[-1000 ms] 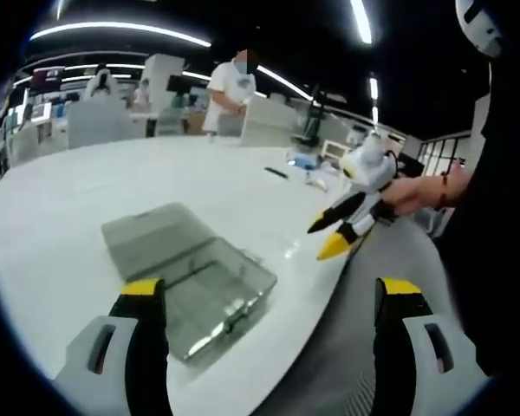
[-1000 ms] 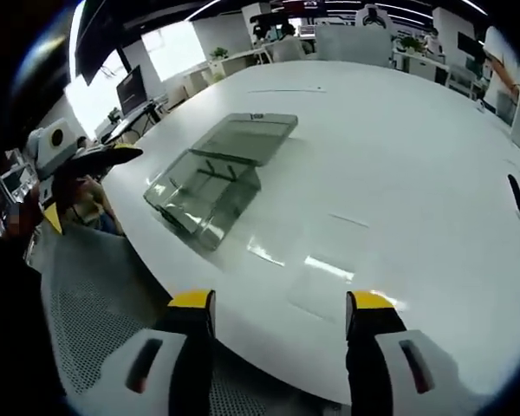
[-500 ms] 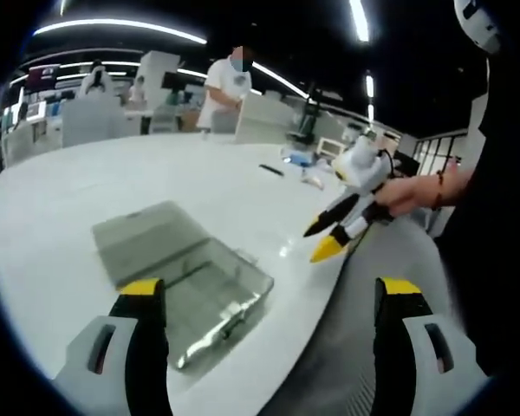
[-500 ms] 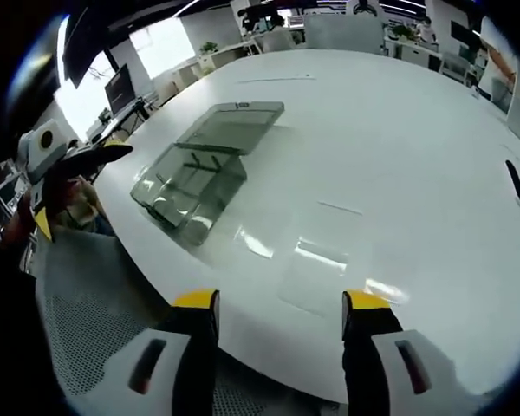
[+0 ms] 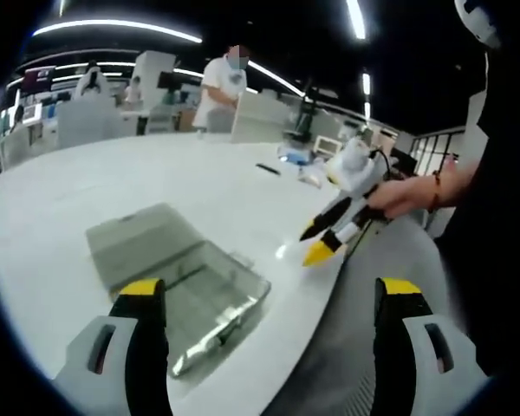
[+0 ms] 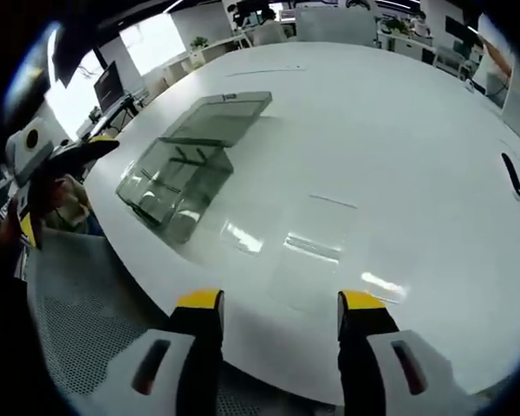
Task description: Insert the divider into the dual guide fixture by aligning both edges with the guide slots and pushing it downward to the bottom, including one-sided entry, uneven engagement, binding, and posture correction.
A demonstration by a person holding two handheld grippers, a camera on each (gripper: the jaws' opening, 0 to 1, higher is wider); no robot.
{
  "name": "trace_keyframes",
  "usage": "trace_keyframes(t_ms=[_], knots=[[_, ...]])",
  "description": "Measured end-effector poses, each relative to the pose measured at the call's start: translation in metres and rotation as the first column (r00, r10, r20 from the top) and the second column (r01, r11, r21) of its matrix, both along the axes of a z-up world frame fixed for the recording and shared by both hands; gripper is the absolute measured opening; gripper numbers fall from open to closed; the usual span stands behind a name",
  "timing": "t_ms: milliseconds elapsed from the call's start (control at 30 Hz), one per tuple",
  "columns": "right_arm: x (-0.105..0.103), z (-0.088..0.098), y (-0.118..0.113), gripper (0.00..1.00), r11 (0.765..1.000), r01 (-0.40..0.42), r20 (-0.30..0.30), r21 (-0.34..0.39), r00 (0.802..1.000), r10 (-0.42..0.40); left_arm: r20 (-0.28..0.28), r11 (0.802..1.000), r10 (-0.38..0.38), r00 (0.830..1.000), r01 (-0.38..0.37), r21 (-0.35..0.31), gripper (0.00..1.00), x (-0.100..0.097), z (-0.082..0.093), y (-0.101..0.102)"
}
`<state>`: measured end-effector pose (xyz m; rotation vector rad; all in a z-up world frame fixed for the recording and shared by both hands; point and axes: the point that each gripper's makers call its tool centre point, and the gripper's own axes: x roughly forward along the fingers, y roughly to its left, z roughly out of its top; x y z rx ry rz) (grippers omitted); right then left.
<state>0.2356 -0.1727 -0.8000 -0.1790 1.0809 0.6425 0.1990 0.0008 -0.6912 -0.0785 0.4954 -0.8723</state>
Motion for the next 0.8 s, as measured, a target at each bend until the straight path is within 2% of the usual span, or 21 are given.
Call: trace_keyframes(t_ms=[133,200,600,800], knots=[[0.003,0.0,0.002,0.48,1.0,-0.004,0.007,-0.011,1.0,0.004,0.004,1.0,0.008,1.0,-0.008,-0.016,0.99,0.001,0.001,-0.001],[0.002,-0.002,0.002,0.47,1.0,-0.005,-0.013,-0.018,1.0,0.005,-0.003,1.0,0.005,1.0,-0.005,-0.022,0.99,-0.001,0.0,-0.002],[0.007,-0.008,0.001,0.46,0.999,-0.011,-0.036,-0.05,0.999,0.01,-0.034,0.999,0.014,0.999,-0.015,-0.033,0.99,-0.009,-0.006,-0.003],[0.01,-0.01,0.001,0.44,0.998,-0.008,-0.042,-0.07,0.999,0.005,-0.026,0.999,0.017,1.0,-0.019,-0.05,0.99,-0.007,-0.005,-0.004]])
